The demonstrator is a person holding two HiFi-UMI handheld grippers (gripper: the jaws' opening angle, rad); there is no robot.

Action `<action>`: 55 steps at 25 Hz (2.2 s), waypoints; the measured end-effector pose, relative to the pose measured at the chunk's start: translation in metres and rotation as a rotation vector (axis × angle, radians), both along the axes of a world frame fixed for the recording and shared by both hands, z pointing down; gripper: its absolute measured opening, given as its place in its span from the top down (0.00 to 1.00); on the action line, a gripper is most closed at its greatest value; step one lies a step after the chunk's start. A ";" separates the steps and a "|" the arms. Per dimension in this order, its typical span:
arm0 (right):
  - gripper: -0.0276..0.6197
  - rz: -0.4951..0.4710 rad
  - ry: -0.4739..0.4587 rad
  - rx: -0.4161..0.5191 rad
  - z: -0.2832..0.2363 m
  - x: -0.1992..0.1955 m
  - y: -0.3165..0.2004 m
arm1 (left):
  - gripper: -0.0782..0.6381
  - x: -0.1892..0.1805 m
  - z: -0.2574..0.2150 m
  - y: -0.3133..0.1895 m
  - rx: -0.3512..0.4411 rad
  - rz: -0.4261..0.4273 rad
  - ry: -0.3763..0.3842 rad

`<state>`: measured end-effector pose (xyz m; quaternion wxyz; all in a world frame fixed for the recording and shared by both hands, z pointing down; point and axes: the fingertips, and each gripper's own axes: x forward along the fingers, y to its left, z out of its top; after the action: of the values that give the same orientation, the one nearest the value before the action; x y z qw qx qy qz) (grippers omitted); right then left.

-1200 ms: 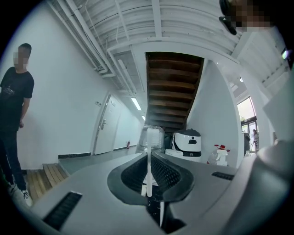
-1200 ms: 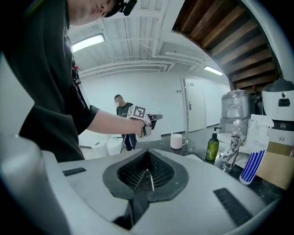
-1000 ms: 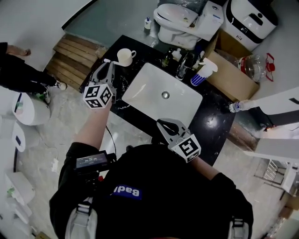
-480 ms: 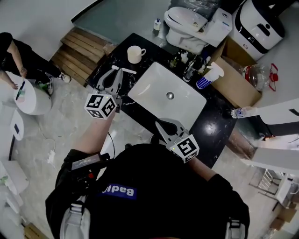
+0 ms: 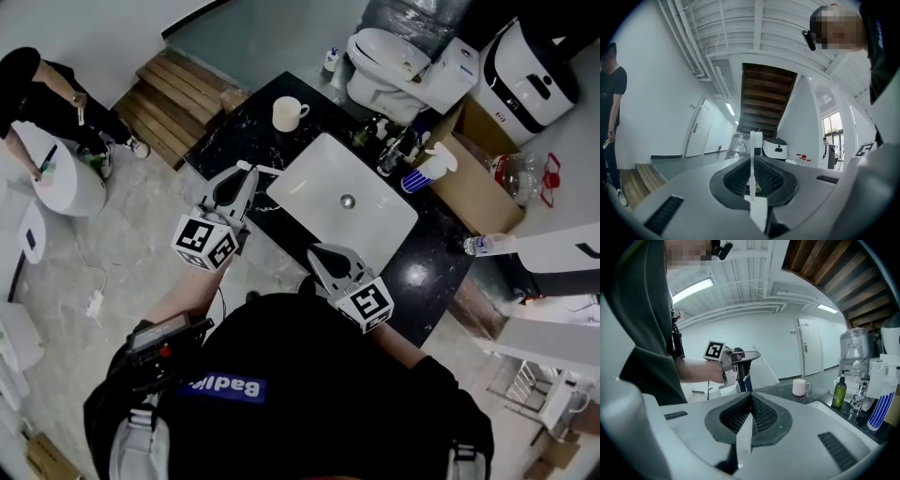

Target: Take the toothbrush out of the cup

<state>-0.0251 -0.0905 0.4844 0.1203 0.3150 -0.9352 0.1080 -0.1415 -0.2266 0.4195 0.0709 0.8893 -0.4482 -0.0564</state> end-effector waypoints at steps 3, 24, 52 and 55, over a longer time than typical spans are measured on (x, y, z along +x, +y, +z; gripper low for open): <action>0.94 -0.007 0.002 0.002 0.000 -0.005 0.001 | 0.85 -0.001 0.003 0.020 -0.007 0.007 0.012; 0.94 -0.011 0.007 0.020 -0.004 -0.024 0.007 | 0.85 -0.002 0.013 0.115 -0.011 0.116 -0.076; 0.94 -0.032 -0.014 0.045 -0.005 -0.022 0.012 | 0.85 0.017 0.036 0.142 -0.094 0.183 -0.101; 0.94 -0.028 -0.012 0.039 -0.006 -0.020 0.011 | 0.85 0.019 0.039 0.142 -0.085 0.194 -0.115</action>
<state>-0.0453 -0.0792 0.4787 0.1099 0.3033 -0.9423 0.0898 -0.1222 -0.0845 0.4589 0.0879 0.9264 -0.3655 0.0211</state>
